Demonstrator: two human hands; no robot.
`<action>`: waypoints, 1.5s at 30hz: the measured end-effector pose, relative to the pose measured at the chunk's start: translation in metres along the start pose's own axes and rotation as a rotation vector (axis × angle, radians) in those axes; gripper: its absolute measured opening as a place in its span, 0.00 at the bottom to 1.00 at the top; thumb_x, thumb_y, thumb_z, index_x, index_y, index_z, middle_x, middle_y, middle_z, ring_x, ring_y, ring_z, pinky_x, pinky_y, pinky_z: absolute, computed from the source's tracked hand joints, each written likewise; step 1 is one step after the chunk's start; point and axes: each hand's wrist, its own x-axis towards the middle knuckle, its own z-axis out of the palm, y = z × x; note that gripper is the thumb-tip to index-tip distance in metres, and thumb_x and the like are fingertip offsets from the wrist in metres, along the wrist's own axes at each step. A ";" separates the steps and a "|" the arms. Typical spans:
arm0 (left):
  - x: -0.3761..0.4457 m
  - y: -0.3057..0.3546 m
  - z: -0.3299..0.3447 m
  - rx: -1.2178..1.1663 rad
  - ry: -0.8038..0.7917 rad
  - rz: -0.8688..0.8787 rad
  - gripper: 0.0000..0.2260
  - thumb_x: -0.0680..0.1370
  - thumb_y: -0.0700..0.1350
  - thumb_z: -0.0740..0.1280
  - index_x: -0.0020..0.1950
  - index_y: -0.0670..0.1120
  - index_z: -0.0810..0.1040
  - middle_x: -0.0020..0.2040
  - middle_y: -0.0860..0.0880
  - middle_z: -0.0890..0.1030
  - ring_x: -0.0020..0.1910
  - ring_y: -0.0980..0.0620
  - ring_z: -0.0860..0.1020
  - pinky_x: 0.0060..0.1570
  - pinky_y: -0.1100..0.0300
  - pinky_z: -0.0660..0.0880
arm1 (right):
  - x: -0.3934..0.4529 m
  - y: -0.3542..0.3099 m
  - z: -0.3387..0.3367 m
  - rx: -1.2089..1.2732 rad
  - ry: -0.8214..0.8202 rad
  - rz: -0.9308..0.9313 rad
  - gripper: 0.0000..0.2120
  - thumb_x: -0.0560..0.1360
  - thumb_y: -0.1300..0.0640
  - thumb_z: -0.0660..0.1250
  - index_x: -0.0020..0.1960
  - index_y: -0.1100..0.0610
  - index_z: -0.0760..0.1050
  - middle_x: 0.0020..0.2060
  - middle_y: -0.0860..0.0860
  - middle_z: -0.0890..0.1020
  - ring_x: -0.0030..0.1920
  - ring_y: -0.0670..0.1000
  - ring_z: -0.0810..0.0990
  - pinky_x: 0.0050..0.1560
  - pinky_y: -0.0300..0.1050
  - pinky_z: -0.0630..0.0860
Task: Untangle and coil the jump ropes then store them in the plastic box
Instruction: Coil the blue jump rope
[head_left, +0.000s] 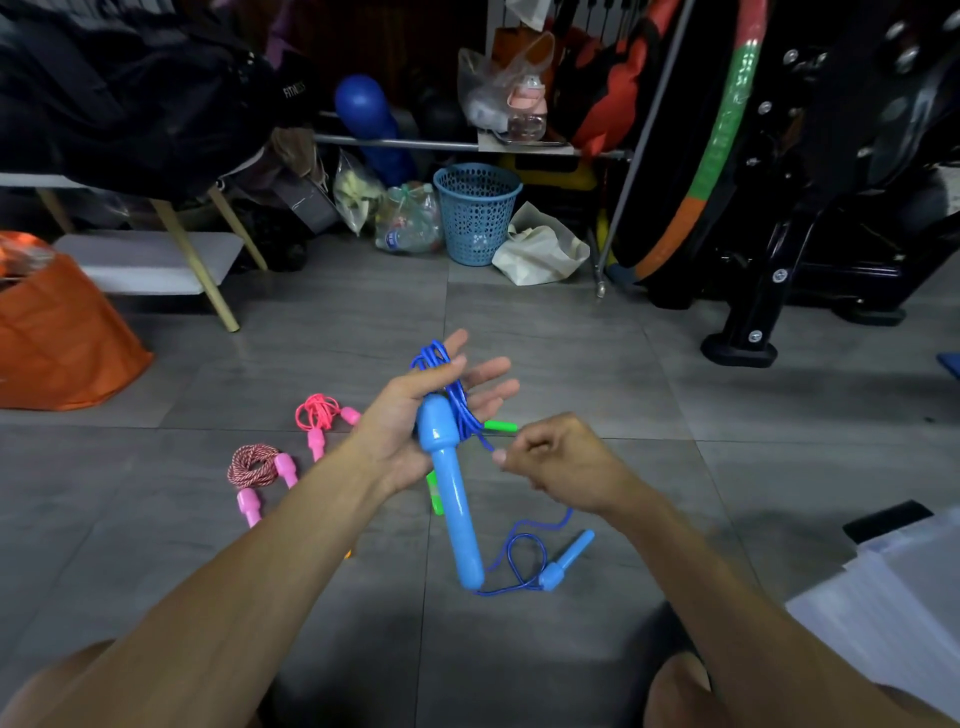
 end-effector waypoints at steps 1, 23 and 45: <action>0.002 -0.001 -0.001 0.037 0.017 0.004 0.26 0.74 0.39 0.61 0.72 0.51 0.65 0.54 0.40 0.82 0.52 0.41 0.82 0.53 0.53 0.78 | -0.004 -0.005 0.003 0.026 -0.069 -0.016 0.09 0.73 0.58 0.71 0.37 0.61 0.78 0.23 0.48 0.70 0.23 0.42 0.66 0.26 0.34 0.65; -0.011 -0.026 0.001 0.970 -0.221 -0.164 0.26 0.77 0.64 0.55 0.46 0.45 0.82 0.29 0.36 0.77 0.21 0.52 0.73 0.58 0.37 0.73 | -0.017 -0.031 -0.038 0.141 0.227 -0.297 0.02 0.72 0.63 0.72 0.40 0.58 0.81 0.31 0.46 0.81 0.31 0.40 0.75 0.36 0.34 0.71; -0.007 0.015 -0.009 -0.176 0.110 0.128 0.19 0.79 0.49 0.61 0.69 0.48 0.71 0.30 0.49 0.74 0.26 0.54 0.75 0.36 0.60 0.80 | 0.010 0.017 -0.028 0.040 0.167 0.093 0.07 0.74 0.69 0.64 0.43 0.58 0.75 0.27 0.54 0.72 0.21 0.45 0.68 0.25 0.35 0.67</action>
